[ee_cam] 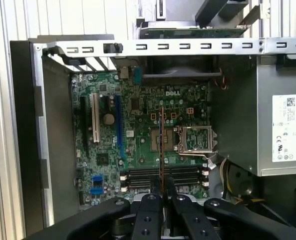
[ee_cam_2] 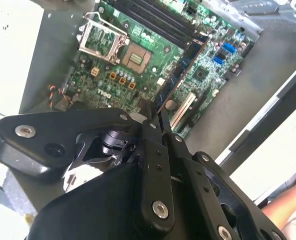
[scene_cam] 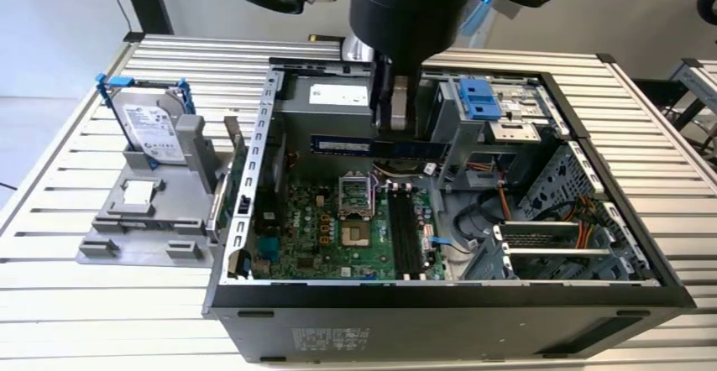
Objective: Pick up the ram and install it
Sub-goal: 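Pick up the ram and move it above insertion slot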
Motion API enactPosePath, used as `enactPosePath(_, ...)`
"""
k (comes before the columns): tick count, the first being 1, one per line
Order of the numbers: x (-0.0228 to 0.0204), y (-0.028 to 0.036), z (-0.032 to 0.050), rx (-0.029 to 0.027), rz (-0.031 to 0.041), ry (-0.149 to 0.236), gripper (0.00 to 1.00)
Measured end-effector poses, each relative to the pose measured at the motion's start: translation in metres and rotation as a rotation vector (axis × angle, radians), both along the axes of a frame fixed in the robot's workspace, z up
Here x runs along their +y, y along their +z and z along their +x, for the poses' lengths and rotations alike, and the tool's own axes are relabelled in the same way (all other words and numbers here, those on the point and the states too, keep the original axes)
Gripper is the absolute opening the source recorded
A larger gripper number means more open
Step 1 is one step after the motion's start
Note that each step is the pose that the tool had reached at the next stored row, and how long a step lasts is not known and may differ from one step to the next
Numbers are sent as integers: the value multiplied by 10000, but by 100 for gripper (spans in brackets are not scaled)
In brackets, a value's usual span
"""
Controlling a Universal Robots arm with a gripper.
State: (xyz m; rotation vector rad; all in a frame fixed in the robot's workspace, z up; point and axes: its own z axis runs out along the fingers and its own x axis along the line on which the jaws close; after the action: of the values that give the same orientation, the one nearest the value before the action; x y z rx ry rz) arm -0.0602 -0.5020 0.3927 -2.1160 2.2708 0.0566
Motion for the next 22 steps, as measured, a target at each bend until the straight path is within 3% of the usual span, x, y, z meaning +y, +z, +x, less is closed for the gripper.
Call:
enactPosePath(14, 0, 0, 301, 0, 1, 0, 0)
enactPosePath(22, 0, 0, 515, 3, 0, -17, 0)
